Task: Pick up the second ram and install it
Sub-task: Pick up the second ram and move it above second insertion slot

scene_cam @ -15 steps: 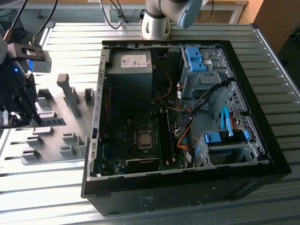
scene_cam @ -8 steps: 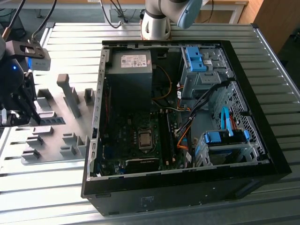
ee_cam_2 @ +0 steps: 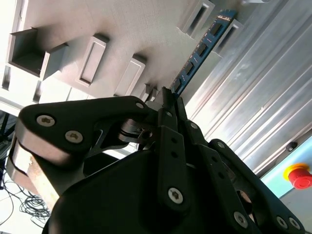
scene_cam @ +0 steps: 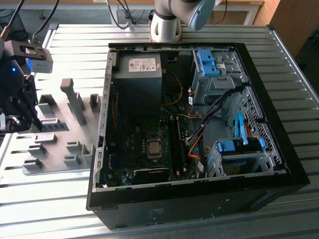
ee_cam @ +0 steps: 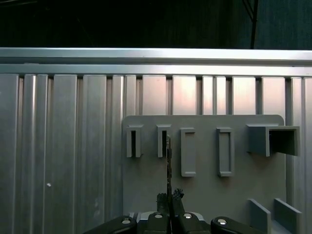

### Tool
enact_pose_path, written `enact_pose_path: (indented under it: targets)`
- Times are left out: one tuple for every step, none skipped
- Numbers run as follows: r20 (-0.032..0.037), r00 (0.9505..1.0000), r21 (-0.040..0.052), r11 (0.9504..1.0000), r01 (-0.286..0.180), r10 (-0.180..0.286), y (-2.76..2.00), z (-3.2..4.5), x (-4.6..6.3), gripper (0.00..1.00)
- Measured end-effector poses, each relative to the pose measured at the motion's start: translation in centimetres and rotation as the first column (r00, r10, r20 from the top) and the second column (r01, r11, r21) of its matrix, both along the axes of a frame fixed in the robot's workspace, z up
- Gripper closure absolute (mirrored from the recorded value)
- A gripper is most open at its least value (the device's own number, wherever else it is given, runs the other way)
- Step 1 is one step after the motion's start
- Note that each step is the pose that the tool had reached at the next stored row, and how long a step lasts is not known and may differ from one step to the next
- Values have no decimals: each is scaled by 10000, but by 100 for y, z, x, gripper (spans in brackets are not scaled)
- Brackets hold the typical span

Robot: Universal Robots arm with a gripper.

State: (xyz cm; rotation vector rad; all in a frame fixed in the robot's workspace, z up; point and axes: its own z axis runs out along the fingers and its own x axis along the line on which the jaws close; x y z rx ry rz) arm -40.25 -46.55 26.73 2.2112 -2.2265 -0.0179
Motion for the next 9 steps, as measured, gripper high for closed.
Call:
enact_pose_path:
  targets:
    - [0,10000,-1,10000,0,0,0,6,0,86]
    - [0,10000,0,10000,-1,1,0,10,0,86]
    - [1,10000,1,10000,0,0,0,14,0,86]
    - [1,10000,0,10000,0,0,0,18,0,86]
    - [-1,10000,-1,10000,0,0,0,23,0,86]
    - [0,10000,0,10000,0,0,0,27,0,86]
    - [-1,10000,-1,10000,-1,1,0,32,0,86]
    - [-1,10000,-1,10000,0,0,0,36,0,86]
    - [-1,10000,0,10000,0,0,0,40,0,86]
